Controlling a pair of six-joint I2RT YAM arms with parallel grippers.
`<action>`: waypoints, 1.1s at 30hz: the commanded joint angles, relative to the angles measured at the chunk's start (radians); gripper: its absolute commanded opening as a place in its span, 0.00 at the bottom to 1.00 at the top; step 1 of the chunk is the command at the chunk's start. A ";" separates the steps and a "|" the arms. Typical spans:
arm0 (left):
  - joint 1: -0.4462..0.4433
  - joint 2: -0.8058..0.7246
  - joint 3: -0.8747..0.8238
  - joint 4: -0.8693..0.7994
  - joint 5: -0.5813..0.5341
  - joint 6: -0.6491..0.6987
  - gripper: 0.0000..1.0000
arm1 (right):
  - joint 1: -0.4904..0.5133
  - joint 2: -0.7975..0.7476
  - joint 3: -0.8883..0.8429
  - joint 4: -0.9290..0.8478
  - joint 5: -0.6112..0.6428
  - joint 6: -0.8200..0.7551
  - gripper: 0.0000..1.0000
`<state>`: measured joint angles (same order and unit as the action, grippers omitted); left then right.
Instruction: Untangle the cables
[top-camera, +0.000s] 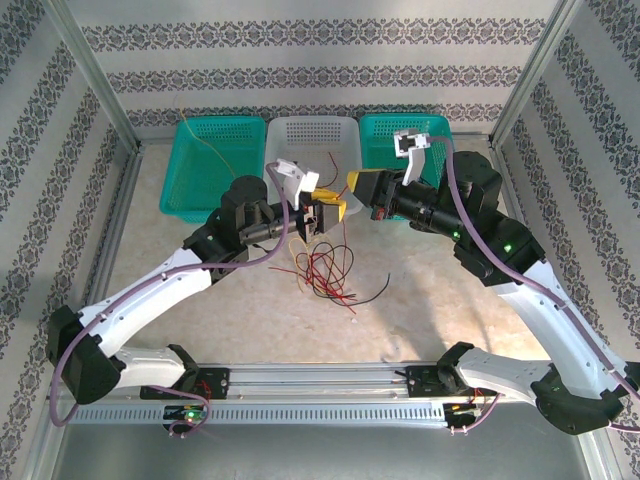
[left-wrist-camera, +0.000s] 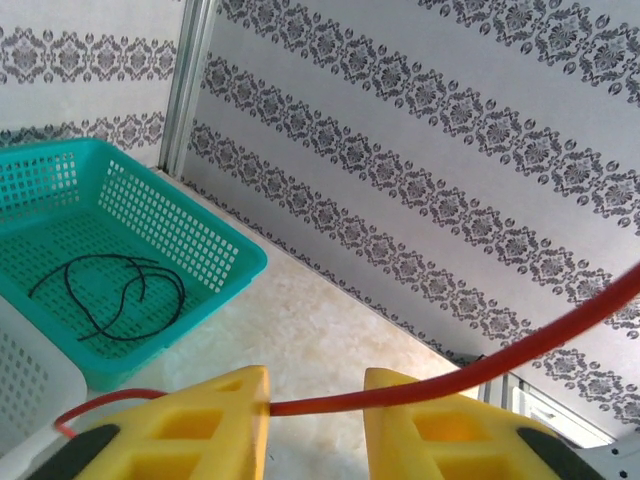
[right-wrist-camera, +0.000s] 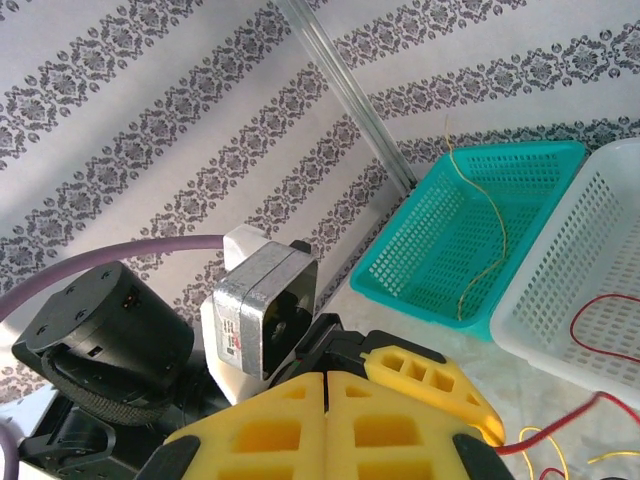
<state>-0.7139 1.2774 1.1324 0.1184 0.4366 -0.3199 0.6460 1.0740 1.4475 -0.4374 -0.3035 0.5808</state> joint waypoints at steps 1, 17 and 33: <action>-0.013 0.015 0.054 0.050 0.018 0.014 0.22 | 0.005 -0.018 0.034 0.034 -0.022 0.023 0.00; -0.009 0.007 0.104 0.060 -0.123 0.067 0.00 | 0.002 -0.067 -0.011 0.007 0.133 0.014 0.69; 0.140 0.327 0.607 -0.263 -0.489 0.162 0.00 | -0.279 -0.217 -0.327 -0.051 0.168 0.222 0.73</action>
<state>-0.6159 1.5593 1.6909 -0.0772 0.0238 -0.1814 0.3744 0.8845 1.1343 -0.4927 -0.1158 0.7708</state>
